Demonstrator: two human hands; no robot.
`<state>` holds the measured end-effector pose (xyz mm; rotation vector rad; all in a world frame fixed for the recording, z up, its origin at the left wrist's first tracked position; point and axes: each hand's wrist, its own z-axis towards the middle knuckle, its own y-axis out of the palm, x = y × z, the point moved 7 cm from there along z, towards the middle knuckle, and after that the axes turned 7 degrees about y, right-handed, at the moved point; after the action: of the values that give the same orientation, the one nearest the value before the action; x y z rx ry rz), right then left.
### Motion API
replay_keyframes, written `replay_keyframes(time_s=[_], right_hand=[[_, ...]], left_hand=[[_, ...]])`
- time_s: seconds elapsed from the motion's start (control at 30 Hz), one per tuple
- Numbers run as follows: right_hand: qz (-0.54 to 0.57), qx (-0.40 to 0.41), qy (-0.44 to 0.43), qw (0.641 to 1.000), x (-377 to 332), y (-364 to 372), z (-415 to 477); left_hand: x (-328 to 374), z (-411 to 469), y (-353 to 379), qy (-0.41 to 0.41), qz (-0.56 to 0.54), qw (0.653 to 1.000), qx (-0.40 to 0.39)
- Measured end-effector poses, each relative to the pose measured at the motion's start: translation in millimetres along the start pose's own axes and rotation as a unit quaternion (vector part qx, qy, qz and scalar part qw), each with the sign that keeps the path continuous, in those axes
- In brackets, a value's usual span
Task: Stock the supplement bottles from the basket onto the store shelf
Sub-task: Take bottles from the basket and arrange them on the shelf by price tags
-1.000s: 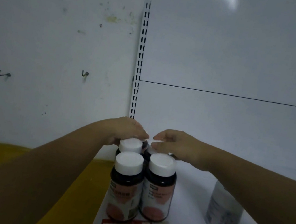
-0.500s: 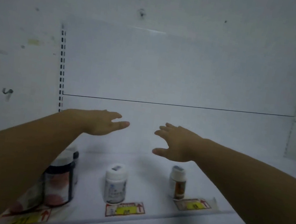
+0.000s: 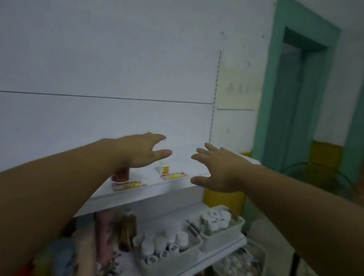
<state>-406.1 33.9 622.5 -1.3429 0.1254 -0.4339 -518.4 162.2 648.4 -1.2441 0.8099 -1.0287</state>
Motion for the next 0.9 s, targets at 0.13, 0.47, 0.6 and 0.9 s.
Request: replay_keyframes(time_s=[0.13, 0.47, 0.6, 0.9], right_hand=[[0.021, -0.057, 0.085, 0.994, 81, 42, -44], [0.033, -0.195, 0.177, 0.964, 186, 187, -41], [0.071, -0.206, 0.171, 0.961, 196, 233, -1], [0.157, -0.199, 0.133, 0.958, 222, 338, 70]], left_hand=[[85, 56, 46, 0.084, -0.035, 0.995, -0.032], [106, 148, 237, 0.117, -0.103, 0.97, -0.186], [74, 185, 275, 0.086, -0.15, 0.962, -0.213], [49, 245, 370, 0.019, -0.204, 0.956, -0.211]])
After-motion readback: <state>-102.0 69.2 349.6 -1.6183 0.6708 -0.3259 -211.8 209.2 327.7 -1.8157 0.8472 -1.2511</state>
